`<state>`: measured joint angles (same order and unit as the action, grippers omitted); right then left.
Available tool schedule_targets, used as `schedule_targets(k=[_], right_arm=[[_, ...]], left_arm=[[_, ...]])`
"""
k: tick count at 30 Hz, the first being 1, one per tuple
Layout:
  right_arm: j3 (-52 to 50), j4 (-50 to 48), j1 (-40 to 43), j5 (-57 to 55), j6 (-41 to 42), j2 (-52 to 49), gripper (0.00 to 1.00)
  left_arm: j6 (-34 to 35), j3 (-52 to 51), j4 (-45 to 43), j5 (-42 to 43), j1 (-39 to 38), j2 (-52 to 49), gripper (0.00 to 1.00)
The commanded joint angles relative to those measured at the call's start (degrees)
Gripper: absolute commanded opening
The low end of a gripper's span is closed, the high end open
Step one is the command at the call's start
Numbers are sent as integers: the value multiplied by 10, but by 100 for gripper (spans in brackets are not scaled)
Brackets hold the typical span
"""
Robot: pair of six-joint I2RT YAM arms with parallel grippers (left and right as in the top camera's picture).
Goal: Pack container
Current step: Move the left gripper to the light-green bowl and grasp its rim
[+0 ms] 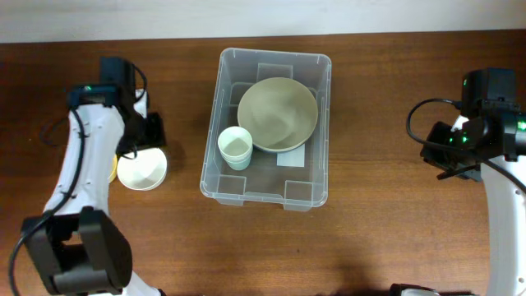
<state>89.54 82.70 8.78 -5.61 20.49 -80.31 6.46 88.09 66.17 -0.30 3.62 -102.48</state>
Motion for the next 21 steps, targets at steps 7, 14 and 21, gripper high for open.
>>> schedule_targets(k=[7, 14, 21], right_arm=[[-2, 0, -5, -11, -4, 3, 33], [-2, 0, -5, -11, -4, 3, 33], [-2, 0, -5, -11, -4, 3, 33]], left_arm=[[3, -169, -138, 14, -1, 0, 61], [3, -196, -169, -36, -1, -22, 58], [3, -198, -186, -36, -1, -22, 16]])
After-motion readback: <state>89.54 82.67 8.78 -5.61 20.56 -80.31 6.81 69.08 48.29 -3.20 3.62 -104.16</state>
